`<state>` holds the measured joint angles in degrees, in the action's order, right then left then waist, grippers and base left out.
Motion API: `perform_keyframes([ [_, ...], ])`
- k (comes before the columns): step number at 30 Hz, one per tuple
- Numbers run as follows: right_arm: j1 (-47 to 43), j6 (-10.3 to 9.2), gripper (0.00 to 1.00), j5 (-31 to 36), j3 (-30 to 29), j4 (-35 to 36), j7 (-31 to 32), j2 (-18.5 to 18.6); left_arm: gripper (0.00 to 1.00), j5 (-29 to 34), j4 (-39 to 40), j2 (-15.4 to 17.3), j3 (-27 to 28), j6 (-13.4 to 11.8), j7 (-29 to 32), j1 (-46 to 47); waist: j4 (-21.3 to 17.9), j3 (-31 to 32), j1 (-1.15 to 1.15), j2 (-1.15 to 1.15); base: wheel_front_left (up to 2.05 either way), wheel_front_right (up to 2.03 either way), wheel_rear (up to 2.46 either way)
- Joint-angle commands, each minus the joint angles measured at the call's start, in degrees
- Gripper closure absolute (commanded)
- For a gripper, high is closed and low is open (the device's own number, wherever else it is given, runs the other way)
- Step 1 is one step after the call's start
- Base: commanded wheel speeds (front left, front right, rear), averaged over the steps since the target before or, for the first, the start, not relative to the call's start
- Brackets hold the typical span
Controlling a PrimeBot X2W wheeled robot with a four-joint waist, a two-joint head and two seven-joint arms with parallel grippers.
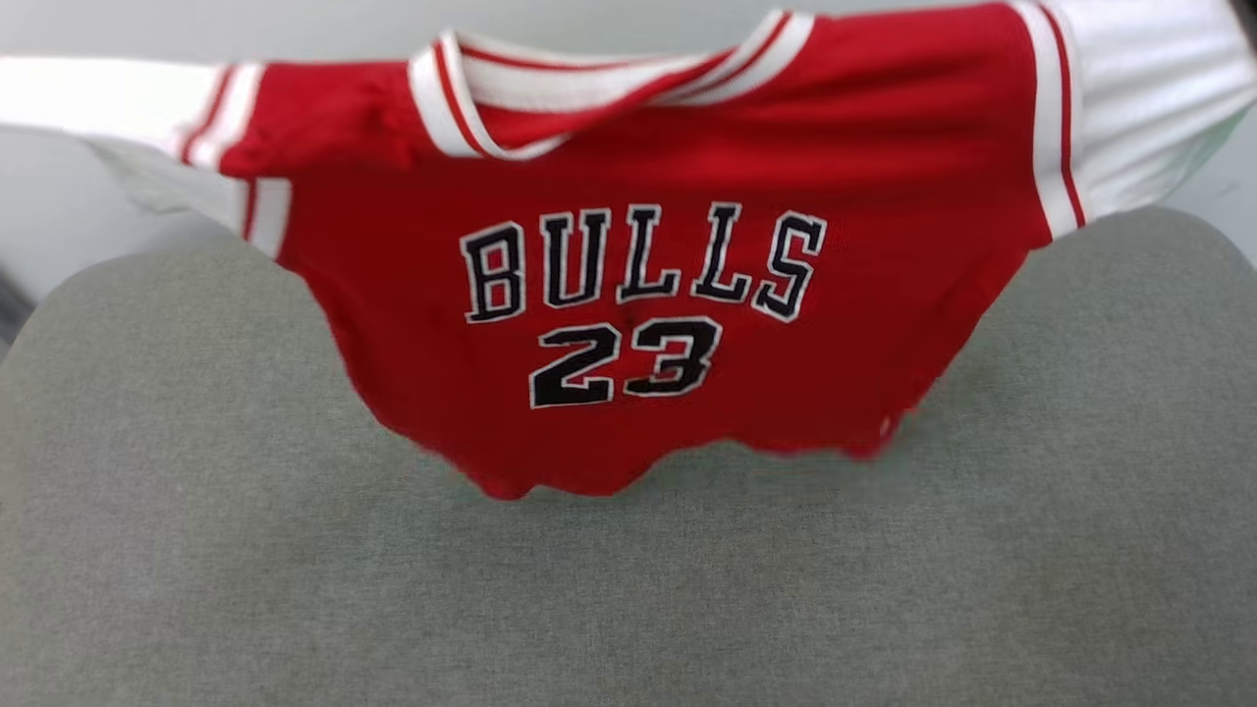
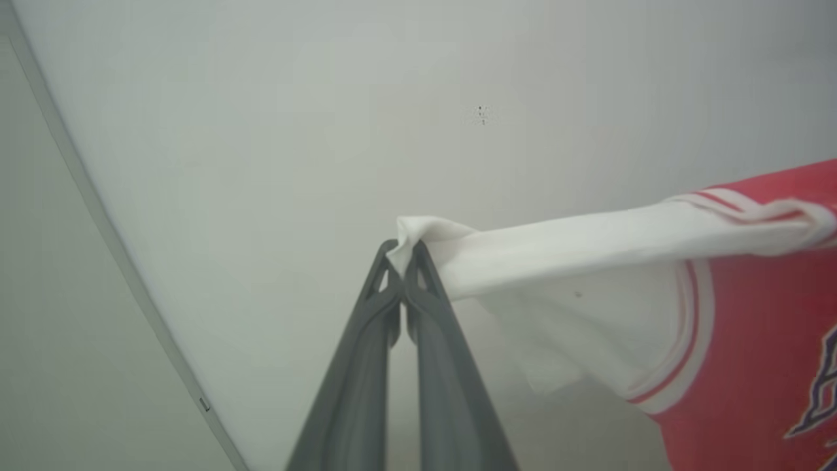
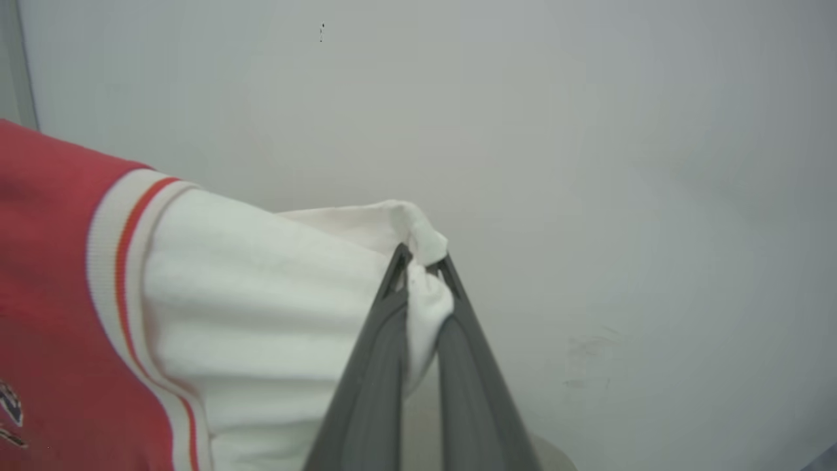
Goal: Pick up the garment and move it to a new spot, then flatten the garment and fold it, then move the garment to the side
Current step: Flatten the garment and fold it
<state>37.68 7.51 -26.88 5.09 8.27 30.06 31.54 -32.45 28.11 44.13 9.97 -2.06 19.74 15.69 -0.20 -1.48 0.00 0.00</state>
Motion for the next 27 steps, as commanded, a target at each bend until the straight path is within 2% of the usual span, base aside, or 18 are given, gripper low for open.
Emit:
perform_keyframes([
  [1, 1.69, -0.04, 1.0, -0.49, -0.38, 1.02, -0.7, -0.13, 1.0, -0.37, 0.21, 0.68, 1.26, -0.41, 0.14, 1.48, -0.25, -0.01, 0.0, 0.0, 0.0, 0.0, 0.0],
  [6, 4.22, -0.05, 1.0, -0.46, -1.14, 2.98, -0.95, -0.08, 1.0, -1.76, -0.07, 1.76, 2.95, -0.35, -0.18, 5.5, -0.54, -1.68, 0.0, 0.0, 0.0, 0.0, 0.0],
  [12, 7.24, -0.05, 1.0, 0.63, -1.57, 3.05, -1.01, -0.12, 1.0, -2.07, -2.82, 3.4, 1.89, 0.51, -1.09, 11.61, -0.55, -6.16, 0.0, 0.0, 0.0, 0.0, 0.0],
  [15, 12.67, -0.05, 1.0, 1.33, -0.54, 1.23, -1.16, 0.16, 1.0, -2.24, -6.03, 4.96, 0.26, 1.84, -2.0, 18.21, -0.88, -12.35, 0.0, 0.0, 0.0, 0.0, 0.0],
  [16, 12.67, -0.05, 1.0, 1.33, -0.54, 1.23, -1.16, 0.16, 1.0, -2.24, -6.03, 4.96, 0.26, 1.84, -2.0, 18.21, -0.88, -12.35, 0.0, 0.0, 0.0, 0.0, 0.0],
  [21, 22.99, -0.05, 1.0, 3.2, 2.75, -2.52, -3.26, 1.96, 1.0, -2.62, -12.05, 5.49, -3.27, 3.88, -4.09, 29.63, -0.58, -21.75, 0.0, 0.0, 0.0, 0.0, 0.0],
  [27, 36.5, -0.05, 1.0, 4.72, 6.2, -9.95, -8.0, 2.47, 1.0, 0.34, -21.71, 3.2, -10.2, 5.79, -8.45, 47.62, 0.01, -30.64, 0.0, 0.0, 0.0, 0.0, 0.0],
])
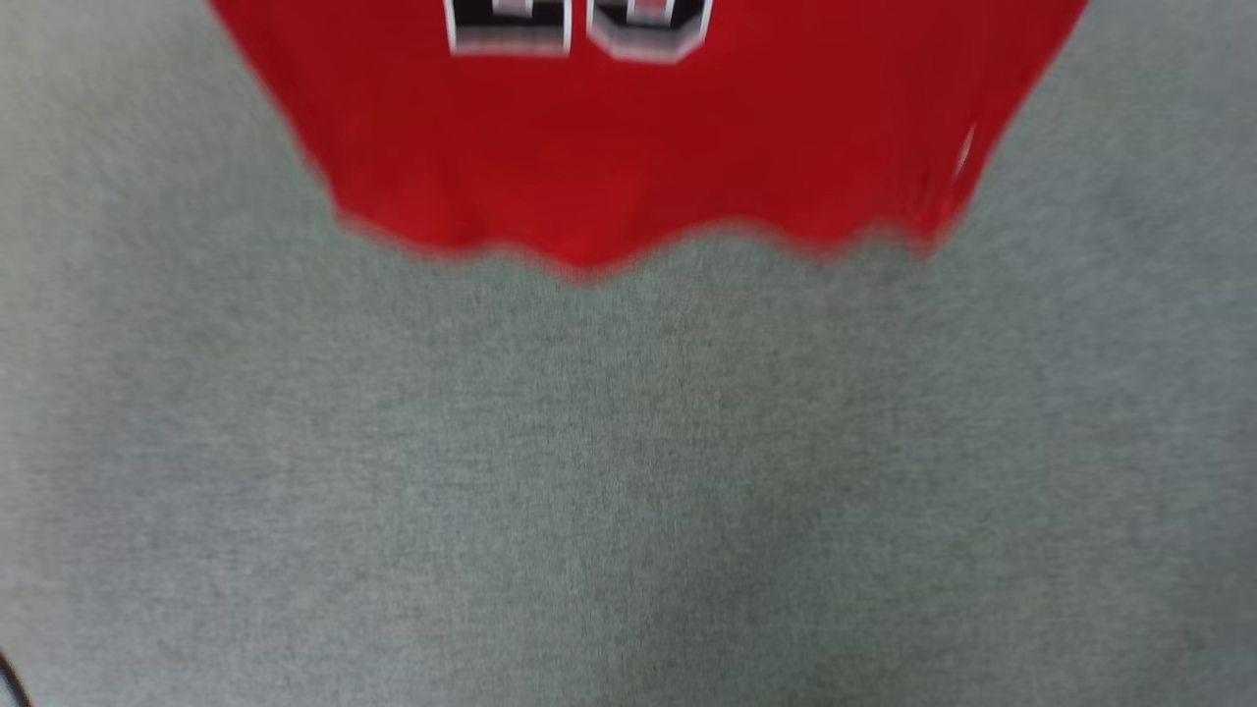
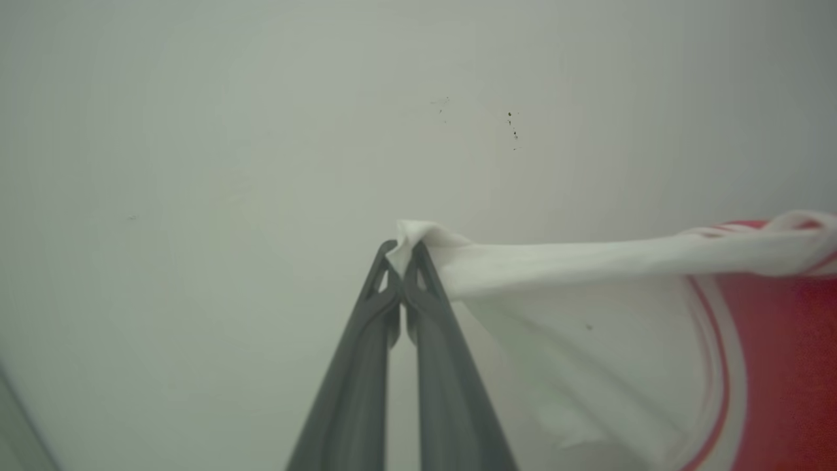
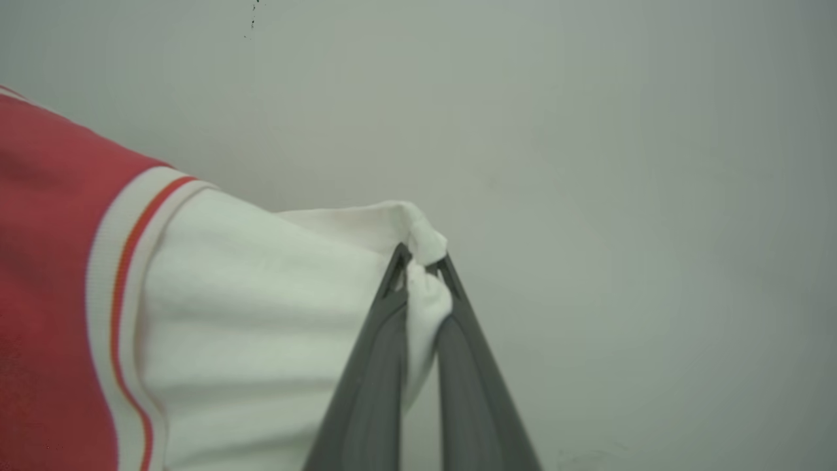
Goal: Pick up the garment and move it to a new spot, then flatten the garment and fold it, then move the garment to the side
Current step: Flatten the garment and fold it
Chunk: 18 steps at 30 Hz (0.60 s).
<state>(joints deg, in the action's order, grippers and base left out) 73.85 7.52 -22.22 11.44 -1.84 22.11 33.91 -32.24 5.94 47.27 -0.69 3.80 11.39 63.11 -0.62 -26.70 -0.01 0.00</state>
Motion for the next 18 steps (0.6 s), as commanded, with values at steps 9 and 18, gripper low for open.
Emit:
perform_keyframes([
  [9, 20.09, -0.05, 1.0, 5.0, 3.36, -14.96, -7.91, -1.38, 1.0, 4.9, -17.96, -6.11, -7.0, 1.62, -8.6, 26.21, 2.29, -13.6, 0.01, 0.0, 0.0, 0.0, 0.0],
  [18, 25.33, -0.06, 1.0, 10.05, 5.36, -28.58, -15.53, -4.6, 1.0, 5.1, -33.69, -11.37, -11.22, 2.98, -17.39, 31.76, 4.5, -15.92, 0.01, 0.0, 0.0, 0.0, 0.0],
])
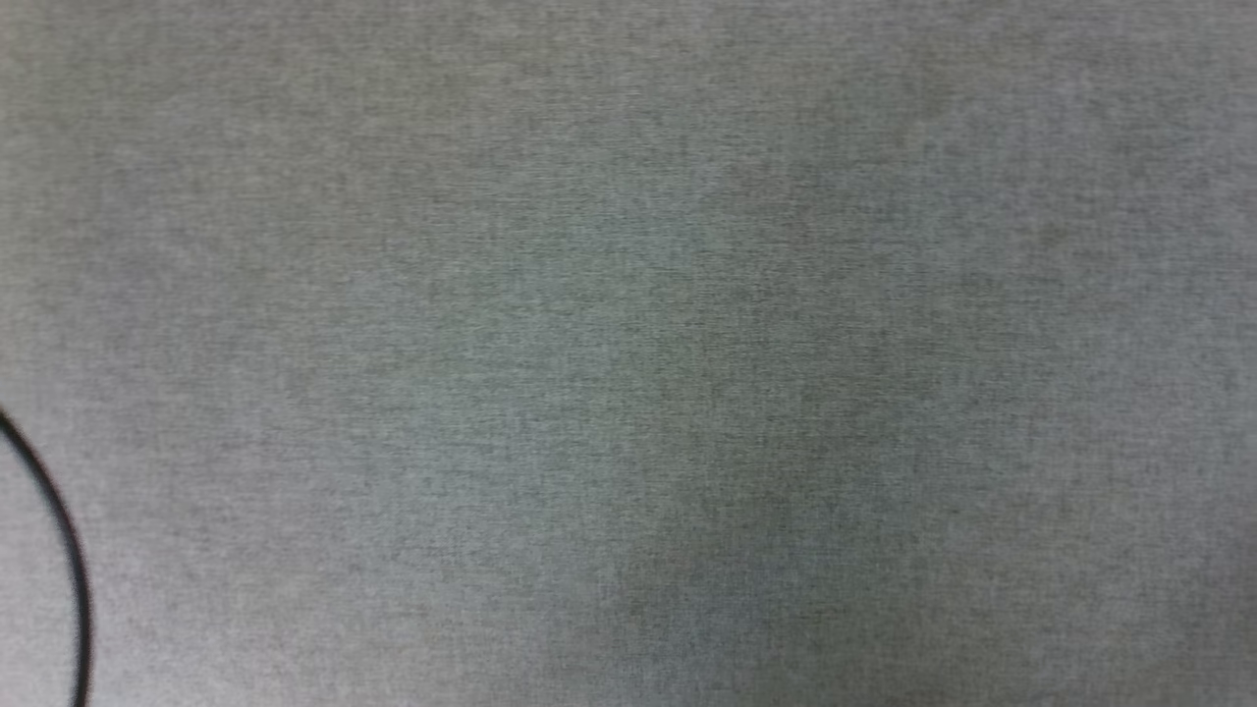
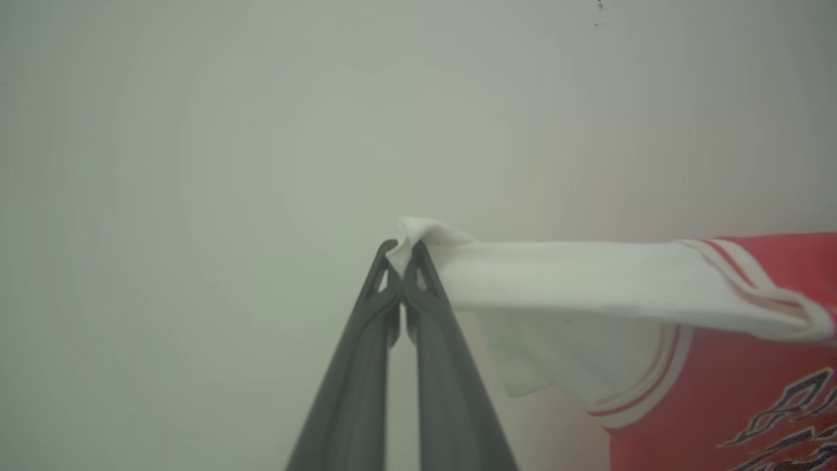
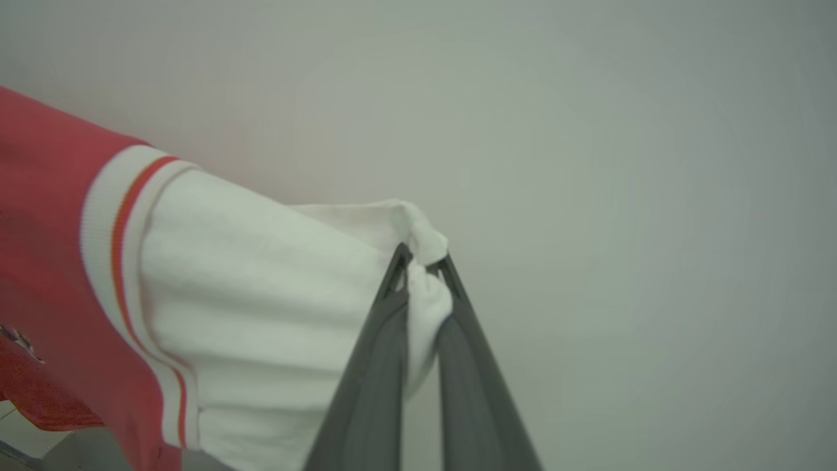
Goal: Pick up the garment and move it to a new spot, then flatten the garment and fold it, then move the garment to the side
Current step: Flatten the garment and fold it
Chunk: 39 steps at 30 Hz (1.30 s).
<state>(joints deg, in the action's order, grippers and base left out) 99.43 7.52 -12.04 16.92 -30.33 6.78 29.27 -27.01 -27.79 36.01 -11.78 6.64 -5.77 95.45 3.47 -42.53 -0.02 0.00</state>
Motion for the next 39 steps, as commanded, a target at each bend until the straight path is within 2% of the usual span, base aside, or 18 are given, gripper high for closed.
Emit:
perform_keyframes([
  [1, -1.03, -0.06, 1.0, 0.0, 0.28, -1.19, -0.74, -0.03, 1.0, -0.28, -1.28, -0.63, -0.81, 0.32, -1.04, -1.71, 0.66, 0.03, 0.02, 0.0, 0.0, 0.0, 0.0],
  [6, -7.11, -0.06, 1.0, -1.8, 2.75, -4.89, -3.81, 0.16, 1.0, -1.62, -5.05, -3.84, -4.09, 0.61, -5.26, -9.14, 1.71, 1.85, 0.02, 0.0, 0.0, 0.0, 0.0],
  [10, -15.37, -0.06, 1.0, -4.62, 3.53, -6.19, -6.34, 0.09, 1.0, -2.4, -6.79, -5.95, -6.82, 0.68, -7.33, -18.38, 1.67, 5.01, 0.02, 0.0, 0.0, 0.0, 0.0],
  [13, -22.54, -0.06, 1.0, -7.53, 3.35, -6.41, -8.11, -0.35, 1.0, -2.58, -6.61, -6.5, -8.71, 0.72, -8.28, -26.37, 1.5, 8.4, 0.02, 0.0, 0.0, 0.0, 0.0],
  [15, -28.85, -0.03, 1.0, -10.57, 6.16, -5.02, -8.05, -0.96, 1.0, -3.15, -6.38, -6.43, -9.53, 0.73, -8.58, -32.44, 1.0, 10.93, 0.02, 0.0, 0.0, 0.0, 0.0],
  [21, -44.91, -0.06, 1.0, -18.94, 10.35, -0.34, -8.88, 3.84, 1.0, -5.14, -4.62, -5.59, -11.66, 0.66, -8.01, -50.16, 0.29, 18.61, 0.02, 0.0, 0.0, 0.0, 0.0],
  [27, -59.31, -0.07, 1.0, -23.51, 12.85, 3.19, -10.19, 8.59, 1.0, -6.85, -1.87, -4.31, -12.73, -1.43, -6.9, -64.53, 0.41, 26.42, 0.02, 0.0, 0.0, 0.0, 0.0],
  [33, -71.23, -0.08, 1.0, -26.26, 16.29, 7.79, -9.31, 13.14, 1.0, -8.77, 2.73, -1.88, -12.69, -3.67, -4.55, -75.59, -0.01, 31.81, 0.02, 0.0, 0.0, 0.0, 0.0],
  [39, -80.49, -0.08, 1.0, -27.85, 16.83, 11.09, -8.57, 16.83, 1.0, -10.73, 8.65, 1.18, -13.36, -5.08, -0.84, -85.66, -0.62, 34.93, 0.02, 0.0, 0.0, 0.0, 0.0],
])
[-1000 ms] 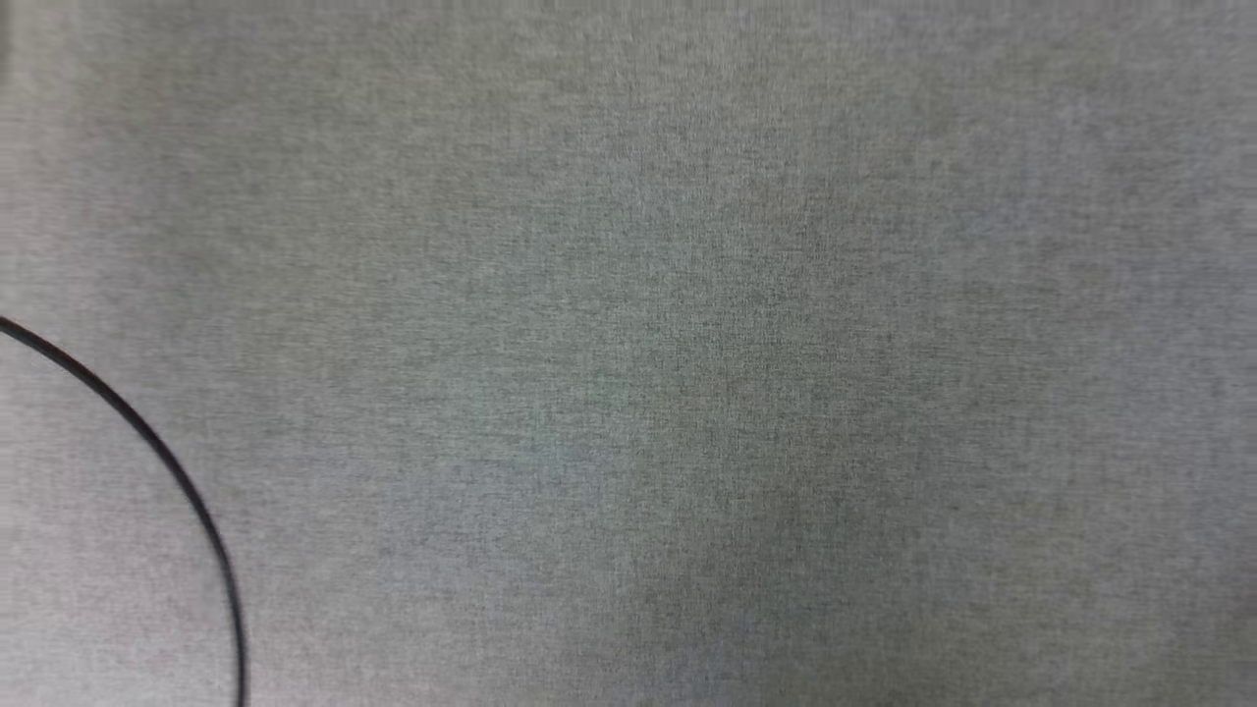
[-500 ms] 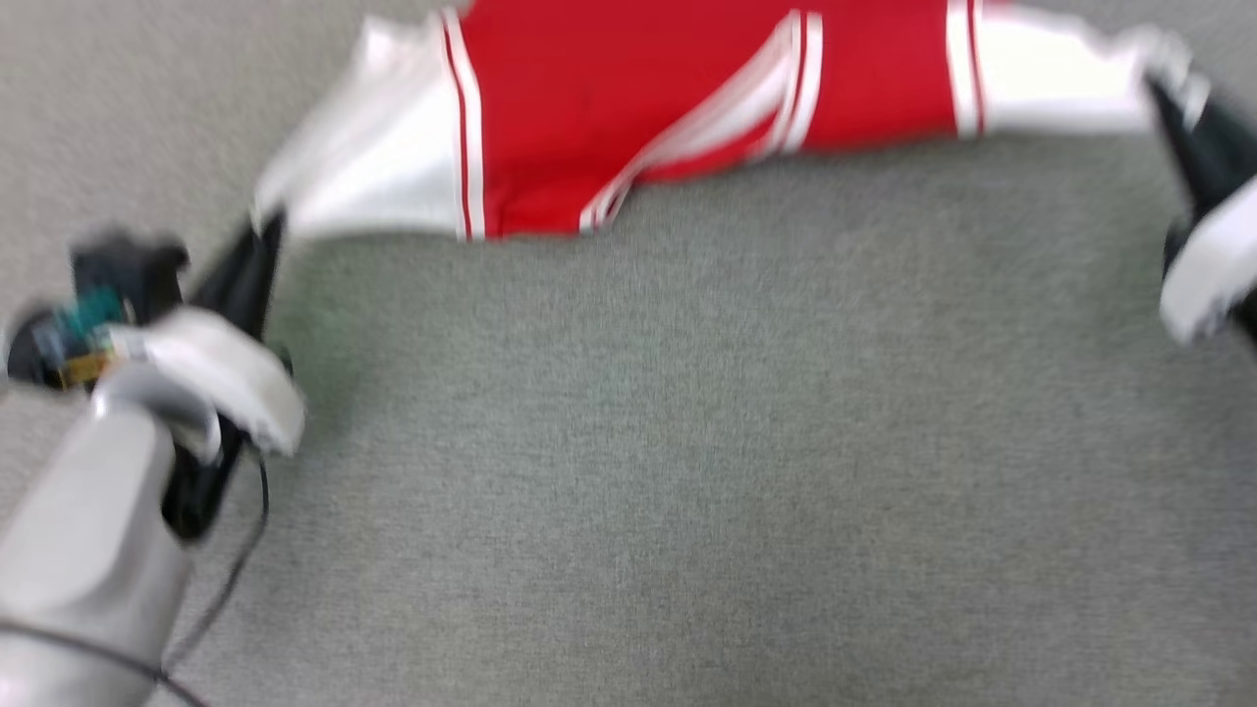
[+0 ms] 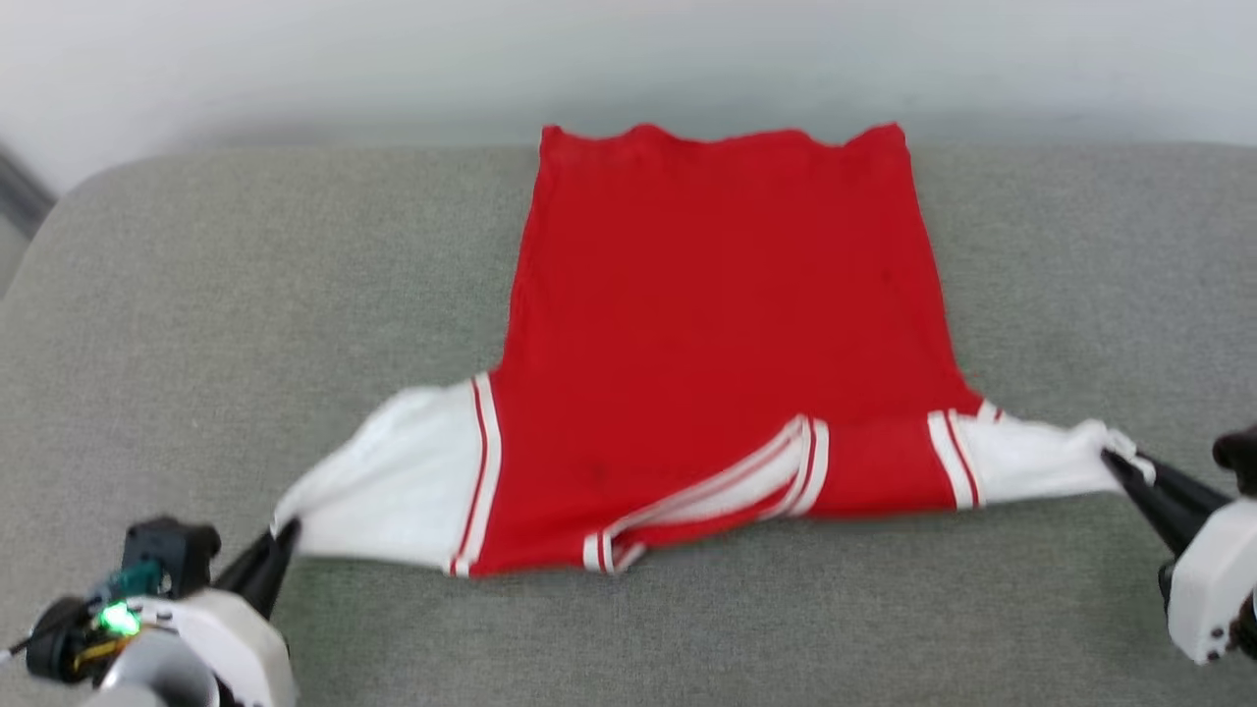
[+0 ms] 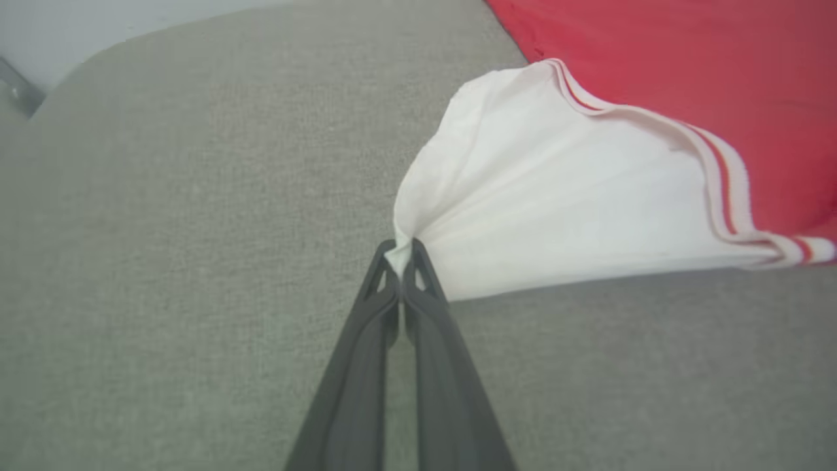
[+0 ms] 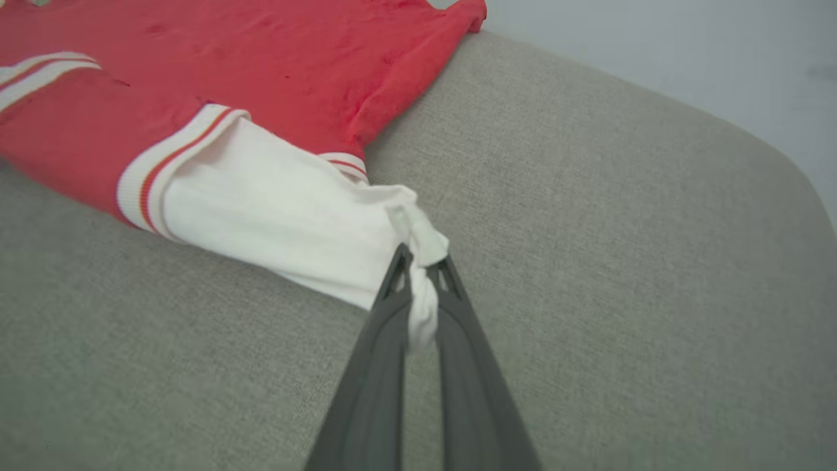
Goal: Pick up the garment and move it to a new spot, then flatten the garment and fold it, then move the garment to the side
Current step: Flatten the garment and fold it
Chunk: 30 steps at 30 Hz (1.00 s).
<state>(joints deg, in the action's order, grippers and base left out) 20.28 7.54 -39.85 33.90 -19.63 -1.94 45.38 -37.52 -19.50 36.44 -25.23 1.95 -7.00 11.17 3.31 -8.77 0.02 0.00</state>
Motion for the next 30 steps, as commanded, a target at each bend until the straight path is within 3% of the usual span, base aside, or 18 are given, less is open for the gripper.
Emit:
perform_keyframes([
  [1, -2.62, -0.1, 1.0, -0.32, -0.22, 0.7, 0.26, 1.03, 1.0, -0.82, 1.43, 1.1, 0.04, -0.68, 1.05, -3.05, -0.64, 1.57, -0.02, 0.0, 0.0, 0.0, 0.0],
  [8, -10.75, -0.1, 1.0, -0.79, 1.3, 3.55, 1.36, 2.39, 1.0, -3.8, 8.98, 1.98, -1.41, -2.66, 4.46, -14.11, -1.98, 4.01, -0.02, 0.0, 0.0, 0.0, 0.0],
  [17, -13.75, -0.09, 1.0, -2.05, 0.63, 3.59, 2.43, 1.33, 1.0, -5.36, 14.19, 2.51, -2.09, -4.64, 7.02, -18.98, -2.81, 4.88, -0.02, 0.0, 0.0, 0.0, 0.0],
  [19, -13.59, -0.09, 0.0, -2.73, 0.21, 3.75, 2.77, 0.9, 1.0, -5.46, 15.39, 2.76, -2.03, -5.04, 7.37, -19.01, -2.74, 4.85, -0.02, 0.0, 0.0, 0.0, 0.0],
  [25, -11.13, -0.08, 0.0, -5.2, -3.05, 6.03, 4.81, 1.07, 1.0, -5.07, 19.6, 3.93, -2.06, -5.63, 8.59, -19.11, -1.56, 3.6, -0.02, 0.0, 0.0, 0.0, 0.0],
  [30, -7.59, -0.07, 0.0, -6.68, -8.94, 8.17, 10.74, 0.6, 1.0, -4.54, 25.17, 4.78, -2.04, -6.7, 9.26, -19.5, 0.44, 1.44, -0.02, 0.0, 0.0, 0.0, 0.0],
])
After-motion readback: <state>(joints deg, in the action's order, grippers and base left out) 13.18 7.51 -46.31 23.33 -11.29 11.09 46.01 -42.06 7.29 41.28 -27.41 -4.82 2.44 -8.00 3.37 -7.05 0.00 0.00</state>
